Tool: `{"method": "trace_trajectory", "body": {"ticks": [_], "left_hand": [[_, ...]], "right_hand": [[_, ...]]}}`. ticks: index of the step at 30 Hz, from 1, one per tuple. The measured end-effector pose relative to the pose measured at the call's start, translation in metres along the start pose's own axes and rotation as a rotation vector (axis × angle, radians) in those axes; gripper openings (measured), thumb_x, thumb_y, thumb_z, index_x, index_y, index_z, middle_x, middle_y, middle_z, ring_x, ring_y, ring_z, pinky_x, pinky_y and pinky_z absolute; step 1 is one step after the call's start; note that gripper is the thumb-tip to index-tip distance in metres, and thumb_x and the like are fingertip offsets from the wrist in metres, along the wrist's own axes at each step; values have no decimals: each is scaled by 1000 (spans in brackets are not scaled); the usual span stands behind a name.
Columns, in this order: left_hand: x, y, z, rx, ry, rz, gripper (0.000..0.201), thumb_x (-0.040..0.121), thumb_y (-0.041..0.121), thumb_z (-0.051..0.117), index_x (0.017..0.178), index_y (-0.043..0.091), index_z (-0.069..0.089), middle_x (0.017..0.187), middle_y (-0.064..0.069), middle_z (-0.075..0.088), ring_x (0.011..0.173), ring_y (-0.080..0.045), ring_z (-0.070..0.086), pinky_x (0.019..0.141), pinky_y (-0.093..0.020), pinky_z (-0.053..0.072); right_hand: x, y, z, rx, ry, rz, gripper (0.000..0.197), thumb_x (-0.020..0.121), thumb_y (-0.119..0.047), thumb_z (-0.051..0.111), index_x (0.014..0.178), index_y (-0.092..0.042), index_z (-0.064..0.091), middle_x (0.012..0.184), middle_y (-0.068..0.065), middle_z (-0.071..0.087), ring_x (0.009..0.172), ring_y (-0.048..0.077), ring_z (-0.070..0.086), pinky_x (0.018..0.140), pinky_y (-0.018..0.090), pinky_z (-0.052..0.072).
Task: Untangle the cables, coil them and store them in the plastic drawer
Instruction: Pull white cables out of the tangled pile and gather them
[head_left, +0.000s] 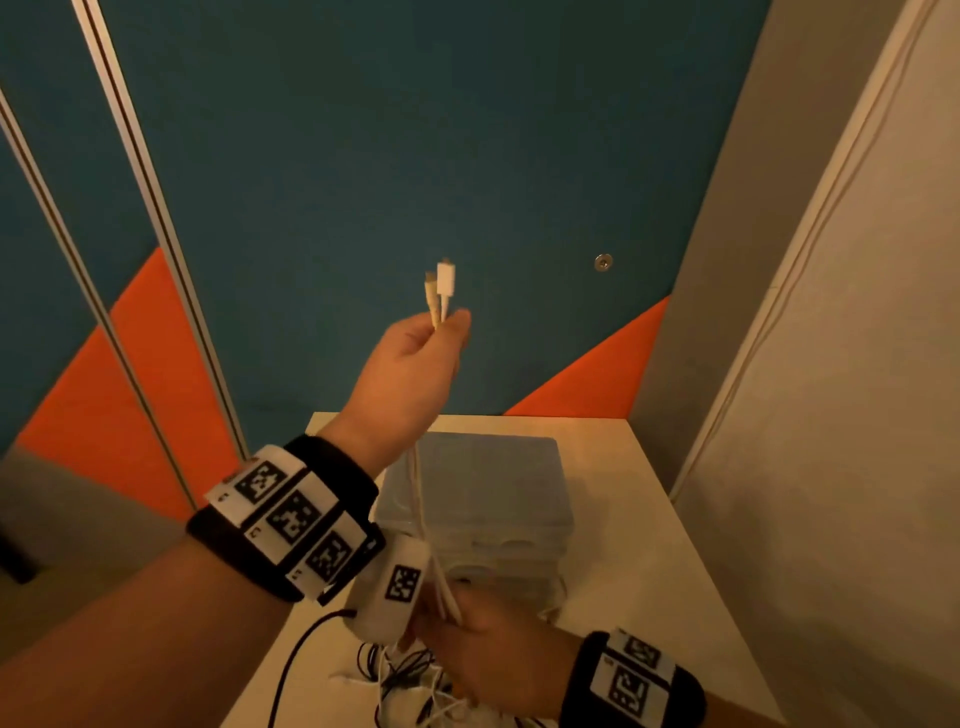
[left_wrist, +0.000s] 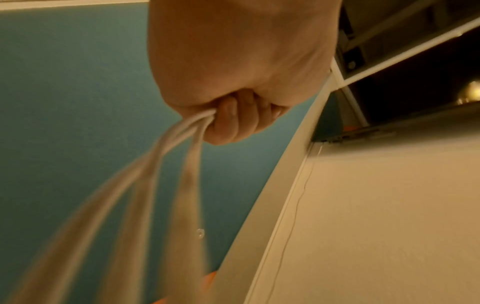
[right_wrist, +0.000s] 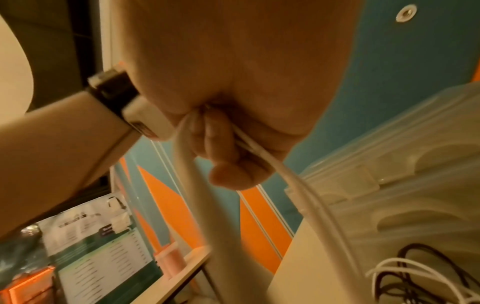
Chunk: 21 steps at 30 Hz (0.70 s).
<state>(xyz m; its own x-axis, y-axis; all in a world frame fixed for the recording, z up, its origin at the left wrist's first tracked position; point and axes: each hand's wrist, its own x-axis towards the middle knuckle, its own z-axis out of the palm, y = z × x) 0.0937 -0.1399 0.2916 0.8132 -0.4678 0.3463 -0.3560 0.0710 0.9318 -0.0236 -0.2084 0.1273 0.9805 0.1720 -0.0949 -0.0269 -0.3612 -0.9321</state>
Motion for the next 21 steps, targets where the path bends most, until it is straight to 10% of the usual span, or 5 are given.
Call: {"method": "trace_trajectory", "body": {"ticks": [5,9,13,21], "left_hand": [[-17,-25,4,149,-94,-37,50,98,41,53,65,7,36,61,-6,26,49,-13,24,49,-31,22],[-31,-41,4,192,-129,-80,48,98,40,54,63,11,38,58,-2,26,47,-11,23,48,-30,21],[-42,-58,4,91,-173,-151,53,94,50,54,61,12,38,58,-2,26,49,-13,21,47,-29,18],[-56,-71,11,39,-192,-211,51,89,52,56,55,19,37,54,1,29,49,-14,23,50,-32,21]], "right_hand": [[-12,20,2,211,-91,18,40,96,-45,50,134,-41,39,143,22,41,131,34,43,112,49,33],[-33,43,-32,249,254,108,65,73,-80,48,130,-49,39,142,-11,45,134,6,40,111,25,29],[-49,77,-71,94,602,220,15,96,-35,53,110,-34,57,114,-8,62,110,7,57,83,12,41],[-69,168,-94,-247,619,552,21,91,-8,53,89,-27,62,104,2,67,89,14,60,77,24,41]]}}
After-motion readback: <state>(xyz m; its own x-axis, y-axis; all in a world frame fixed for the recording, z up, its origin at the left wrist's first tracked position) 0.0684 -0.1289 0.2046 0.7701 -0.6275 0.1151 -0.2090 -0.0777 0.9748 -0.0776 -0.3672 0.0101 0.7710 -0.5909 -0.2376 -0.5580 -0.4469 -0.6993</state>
